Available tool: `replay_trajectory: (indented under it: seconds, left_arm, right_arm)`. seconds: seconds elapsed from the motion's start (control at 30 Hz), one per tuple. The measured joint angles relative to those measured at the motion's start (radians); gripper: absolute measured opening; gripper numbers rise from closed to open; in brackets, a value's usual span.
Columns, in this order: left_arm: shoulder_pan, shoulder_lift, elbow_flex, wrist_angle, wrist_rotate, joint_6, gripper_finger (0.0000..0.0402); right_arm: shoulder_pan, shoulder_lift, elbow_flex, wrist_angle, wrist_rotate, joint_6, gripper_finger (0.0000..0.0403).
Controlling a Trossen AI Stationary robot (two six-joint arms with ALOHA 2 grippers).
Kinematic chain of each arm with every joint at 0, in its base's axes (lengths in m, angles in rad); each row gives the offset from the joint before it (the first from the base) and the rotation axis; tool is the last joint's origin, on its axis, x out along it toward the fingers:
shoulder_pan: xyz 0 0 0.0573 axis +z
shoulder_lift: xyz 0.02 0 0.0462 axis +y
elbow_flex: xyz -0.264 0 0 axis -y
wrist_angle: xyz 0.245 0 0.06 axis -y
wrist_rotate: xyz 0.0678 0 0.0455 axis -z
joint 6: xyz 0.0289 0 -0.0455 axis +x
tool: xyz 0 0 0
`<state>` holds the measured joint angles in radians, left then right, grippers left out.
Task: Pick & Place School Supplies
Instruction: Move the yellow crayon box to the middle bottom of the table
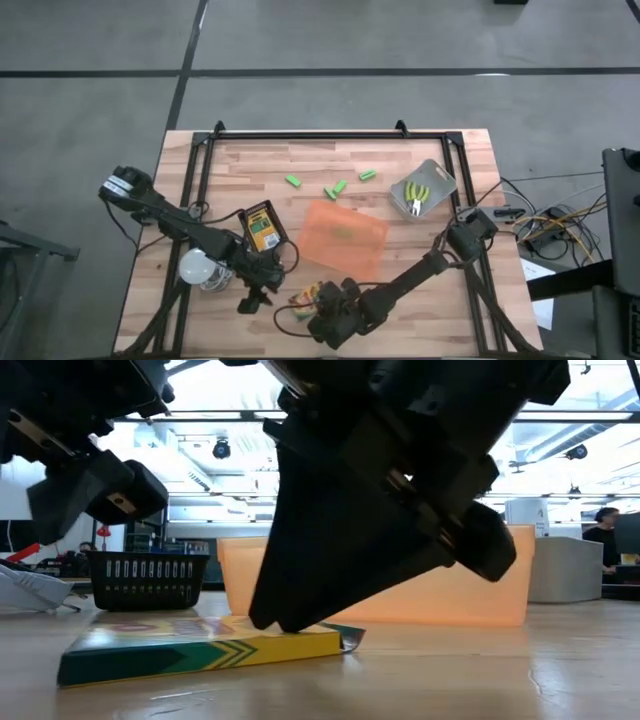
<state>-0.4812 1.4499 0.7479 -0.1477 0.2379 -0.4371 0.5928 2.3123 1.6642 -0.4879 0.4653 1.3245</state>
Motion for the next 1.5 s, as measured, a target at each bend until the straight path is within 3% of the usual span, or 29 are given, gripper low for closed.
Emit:
replay_trajectory:
  seconds: [0.2,0.5,0.7,0.8,1.13,1.5]
  left_arm:
    - [0.000,0.000,0.000,0.022,0.049,-0.011,0.0181]
    - [0.000,0.000,0.000,0.026,0.049,-0.028,0.0181]
    - [0.000,0.000,0.000,0.086,0.049,-0.032,0.0181]
    - [0.002,0.000,0.000,0.154,0.037,-0.038,0.0181]
    - [0.070,0.036,0.000,0.390,-0.012,-0.045,0.0181]
    - [0.116,0.072,0.000,0.420,-0.088,0.017,0.0181]
  right_arm:
    - [0.005,-0.010,-0.002,-0.036,-0.014,-0.136,0.0064]
    - [0.051,-0.054,-0.006,-0.258,-0.016,-0.078,0.0069]
    - [0.103,-0.081,-0.013,-0.222,0.185,-0.064,0.0076]
    - [0.128,-0.127,-0.007,-0.211,0.244,-0.019,0.0078]
    - [0.204,-0.123,-0.004,-0.166,0.250,0.220,0.0066]
    - [0.132,-0.046,-0.010,-0.157,0.246,0.326,0.0077]
